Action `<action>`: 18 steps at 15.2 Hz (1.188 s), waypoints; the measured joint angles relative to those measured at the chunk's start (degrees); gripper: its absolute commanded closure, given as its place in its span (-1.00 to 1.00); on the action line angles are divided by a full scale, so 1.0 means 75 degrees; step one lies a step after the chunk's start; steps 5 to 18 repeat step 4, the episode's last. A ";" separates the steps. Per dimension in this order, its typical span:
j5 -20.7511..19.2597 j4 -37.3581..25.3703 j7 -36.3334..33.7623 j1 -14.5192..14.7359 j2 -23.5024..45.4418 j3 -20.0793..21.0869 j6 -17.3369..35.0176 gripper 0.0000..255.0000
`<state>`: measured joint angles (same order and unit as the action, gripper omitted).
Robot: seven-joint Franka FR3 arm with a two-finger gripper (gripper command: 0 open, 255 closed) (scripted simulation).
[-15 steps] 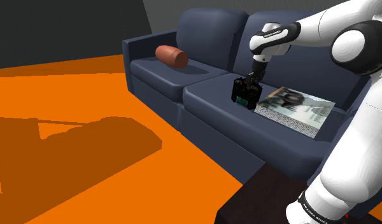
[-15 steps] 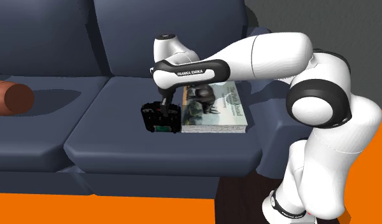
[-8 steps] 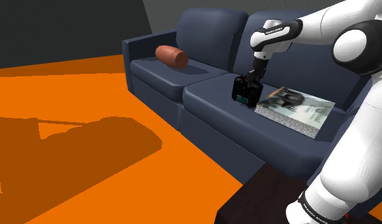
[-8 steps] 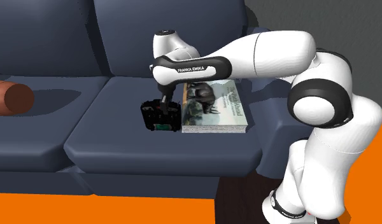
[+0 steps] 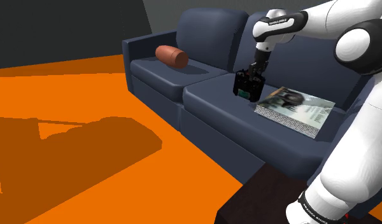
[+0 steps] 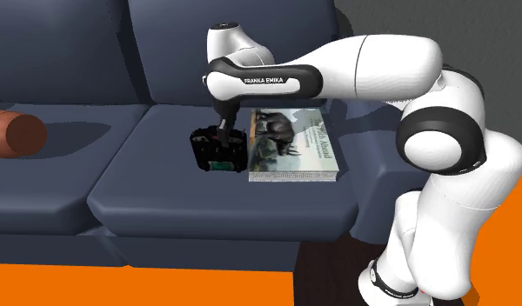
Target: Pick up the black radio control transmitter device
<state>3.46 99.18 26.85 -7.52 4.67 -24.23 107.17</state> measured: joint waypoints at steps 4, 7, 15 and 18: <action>0.0015 -0.0417 0.0009 -0.0018 0.0041 -0.0011 -0.0380 1.00; 0.0015 -0.0417 0.0009 -0.0018 0.0041 -0.0011 -0.0380 1.00; 0.0015 -0.0417 0.0009 -0.0018 0.0041 -0.0011 -0.0380 1.00; 0.0015 -0.0417 0.0009 -0.0018 0.0041 -0.0011 -0.0380 1.00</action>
